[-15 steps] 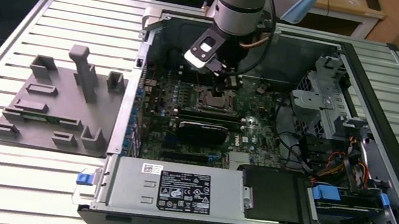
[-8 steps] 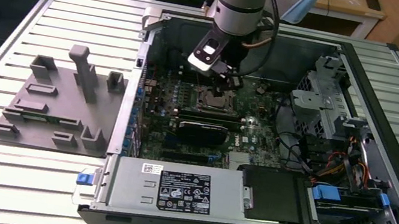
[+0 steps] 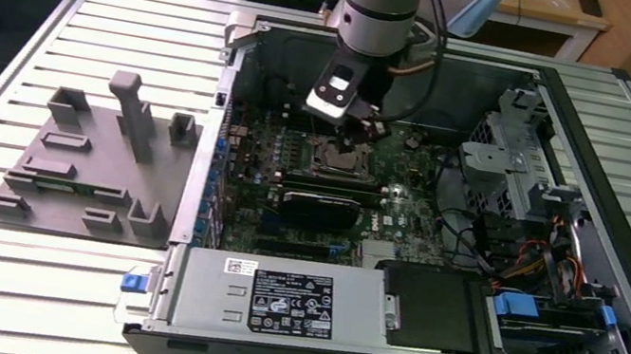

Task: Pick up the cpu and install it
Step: 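Close the cpu cover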

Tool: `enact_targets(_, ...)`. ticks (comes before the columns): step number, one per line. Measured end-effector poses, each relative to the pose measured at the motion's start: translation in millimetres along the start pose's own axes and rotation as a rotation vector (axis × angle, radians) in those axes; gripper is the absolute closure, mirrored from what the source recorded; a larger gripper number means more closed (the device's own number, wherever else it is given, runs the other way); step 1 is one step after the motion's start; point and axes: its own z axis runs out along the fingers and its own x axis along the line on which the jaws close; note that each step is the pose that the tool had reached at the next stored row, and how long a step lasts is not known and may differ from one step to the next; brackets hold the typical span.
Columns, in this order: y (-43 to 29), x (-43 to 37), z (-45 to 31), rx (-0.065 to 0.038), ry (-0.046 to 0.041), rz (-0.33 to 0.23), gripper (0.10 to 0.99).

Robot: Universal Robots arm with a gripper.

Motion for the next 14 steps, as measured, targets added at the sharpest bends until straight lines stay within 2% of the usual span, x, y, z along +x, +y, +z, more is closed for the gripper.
enact_targets(14, -0.2, 0.1, 0.3, -0.002, -0.0075, -0.219, 0.980)
